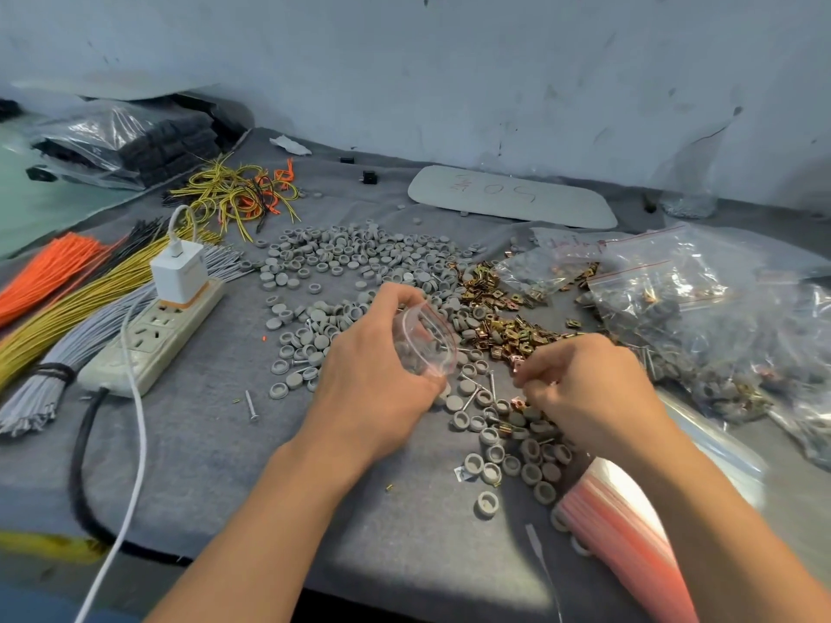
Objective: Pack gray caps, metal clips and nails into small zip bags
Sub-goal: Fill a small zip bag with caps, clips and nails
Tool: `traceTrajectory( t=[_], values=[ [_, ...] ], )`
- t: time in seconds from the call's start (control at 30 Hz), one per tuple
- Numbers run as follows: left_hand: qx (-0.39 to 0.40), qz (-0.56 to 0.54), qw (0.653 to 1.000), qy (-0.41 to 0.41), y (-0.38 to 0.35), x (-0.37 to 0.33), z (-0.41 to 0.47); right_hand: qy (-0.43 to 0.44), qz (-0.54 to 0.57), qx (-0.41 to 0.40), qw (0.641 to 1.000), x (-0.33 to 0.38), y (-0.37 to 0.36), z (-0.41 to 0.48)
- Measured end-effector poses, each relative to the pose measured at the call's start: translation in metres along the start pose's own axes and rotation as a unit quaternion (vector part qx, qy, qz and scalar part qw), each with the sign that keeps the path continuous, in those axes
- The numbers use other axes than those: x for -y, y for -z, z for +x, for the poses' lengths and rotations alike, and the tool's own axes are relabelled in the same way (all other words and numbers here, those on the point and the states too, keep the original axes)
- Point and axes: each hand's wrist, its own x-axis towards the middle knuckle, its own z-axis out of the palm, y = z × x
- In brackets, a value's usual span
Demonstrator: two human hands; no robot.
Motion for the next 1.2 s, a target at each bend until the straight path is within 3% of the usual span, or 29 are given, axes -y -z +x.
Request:
traceTrajectory(
  t=[0.23, 0.37, 0.47, 0.53, 0.67, 0.8, 1.03, 1.2],
  values=[
    [0.001, 0.020, 1.000, -0.006, -0.007, -0.005, 0.001, 0.045, -0.019, 0.124, 0.991, -0.004, -0.001, -0.008],
    [0.013, 0.038, 0.999, -0.001, -0.009, -0.006, 0.000, 0.026, -0.005, 0.093, 0.995, -0.008, -0.009, -0.005],
    [0.015, 0.048, 0.999, -0.001, -0.011, -0.006, 0.000, -0.022, 0.115, 0.036, 0.992, -0.009, -0.008, -0.004],
    [0.018, 0.051, 0.999, -0.003, -0.012, -0.006, 0.000, -0.050, 0.241, 0.017, 0.969, -0.009, -0.005, -0.006],
    [0.027, 0.060, 0.998, 0.003, -0.016, -0.006, 0.000, -0.014, 0.379, 0.023, 0.925, -0.004, 0.000, -0.010],
    [0.034, 0.065, 0.997, 0.001, -0.018, -0.008, 0.001, 0.015, 0.355, -0.007, 0.935, 0.002, -0.001, -0.012],
    [0.050, 0.055, 0.997, -0.022, -0.021, -0.018, -0.003, 0.062, 0.380, -0.048, 0.922, 0.019, -0.007, -0.010],
    [0.069, 0.031, 0.997, -0.030, -0.019, -0.021, -0.004, 0.113, 0.308, -0.059, 0.943, 0.025, -0.017, -0.009]
  ],
)
